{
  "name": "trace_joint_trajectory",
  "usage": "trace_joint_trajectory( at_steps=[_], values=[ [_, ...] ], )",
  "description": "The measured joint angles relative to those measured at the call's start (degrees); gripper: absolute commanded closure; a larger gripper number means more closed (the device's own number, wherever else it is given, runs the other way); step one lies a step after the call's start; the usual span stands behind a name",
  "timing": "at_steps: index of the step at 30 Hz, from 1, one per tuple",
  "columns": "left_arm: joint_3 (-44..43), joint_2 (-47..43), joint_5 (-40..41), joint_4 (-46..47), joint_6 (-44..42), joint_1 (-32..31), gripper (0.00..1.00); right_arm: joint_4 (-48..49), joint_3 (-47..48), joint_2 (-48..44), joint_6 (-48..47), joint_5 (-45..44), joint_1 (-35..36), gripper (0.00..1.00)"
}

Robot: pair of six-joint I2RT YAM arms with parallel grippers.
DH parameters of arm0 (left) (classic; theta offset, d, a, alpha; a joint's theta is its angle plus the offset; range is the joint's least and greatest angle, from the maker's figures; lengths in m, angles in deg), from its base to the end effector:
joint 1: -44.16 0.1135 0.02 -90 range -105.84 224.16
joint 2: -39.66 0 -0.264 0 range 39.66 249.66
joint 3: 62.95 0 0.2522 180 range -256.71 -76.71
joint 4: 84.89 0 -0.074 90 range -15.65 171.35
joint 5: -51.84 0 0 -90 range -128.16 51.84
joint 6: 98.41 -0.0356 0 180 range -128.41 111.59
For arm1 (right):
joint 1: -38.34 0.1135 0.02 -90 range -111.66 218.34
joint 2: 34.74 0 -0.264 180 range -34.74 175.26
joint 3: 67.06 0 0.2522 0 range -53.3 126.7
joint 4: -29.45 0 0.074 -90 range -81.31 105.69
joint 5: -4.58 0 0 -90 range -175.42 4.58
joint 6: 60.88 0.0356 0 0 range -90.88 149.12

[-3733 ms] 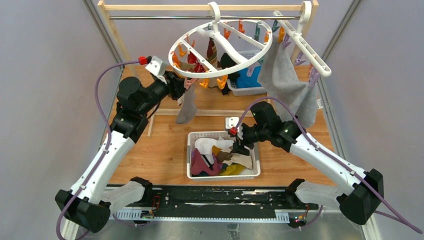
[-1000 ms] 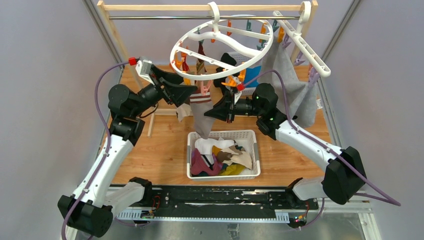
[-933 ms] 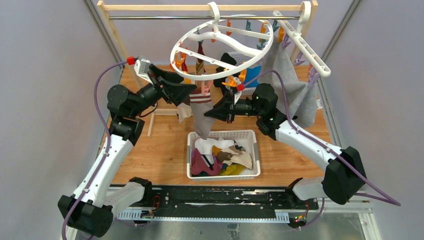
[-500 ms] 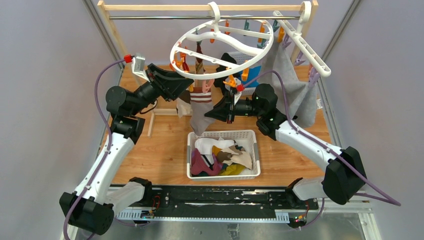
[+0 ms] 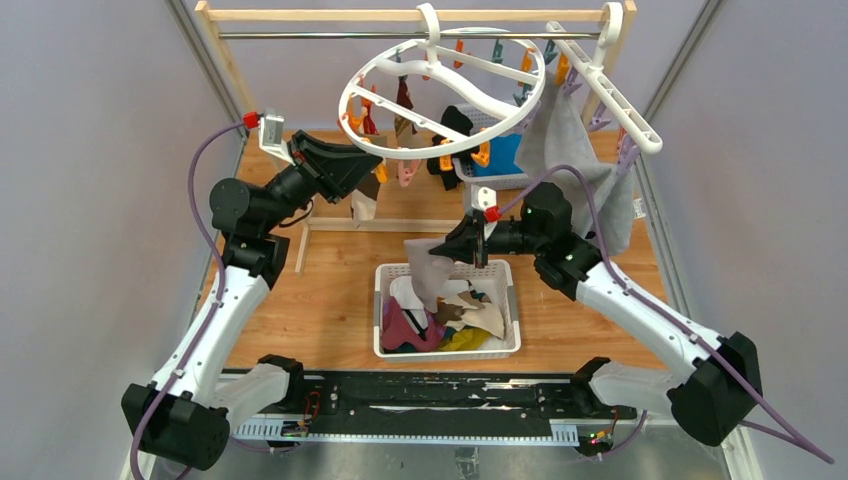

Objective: Remove the socks clipped to the hanger

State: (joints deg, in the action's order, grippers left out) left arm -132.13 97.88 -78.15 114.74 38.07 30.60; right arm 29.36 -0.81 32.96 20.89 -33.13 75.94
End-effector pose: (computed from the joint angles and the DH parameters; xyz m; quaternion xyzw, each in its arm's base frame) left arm 0.2044 -0.0728 0.4374 0.1529 0.5307 -0.5551 0.6220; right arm 0.1949 0.1856 0.3488 -0.5336 0.4728 0.4642 0.5257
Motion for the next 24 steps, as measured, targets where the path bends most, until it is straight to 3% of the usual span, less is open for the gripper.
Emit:
trace_joint_trajectory(
  at_steps=[12,19,24],
  values=[
    [0.8,-0.8,-1.4,-0.9,-4.5,0.0,0.67,-27.5,0.7,-10.1,-19.4,-1.7,0.0,1.00],
    [0.9,-0.8,-2.0,-1.0,-5.9,0.0,0.68,-43.7,3.9,-10.6,-28.2,-12.7,-0.2,0.97],
    [0.9,-0.8,-2.4,-1.0,-6.9,0.0,0.67,-51.5,3.9,-8.5,-33.4,-23.0,-0.2,0.86]
  ],
)
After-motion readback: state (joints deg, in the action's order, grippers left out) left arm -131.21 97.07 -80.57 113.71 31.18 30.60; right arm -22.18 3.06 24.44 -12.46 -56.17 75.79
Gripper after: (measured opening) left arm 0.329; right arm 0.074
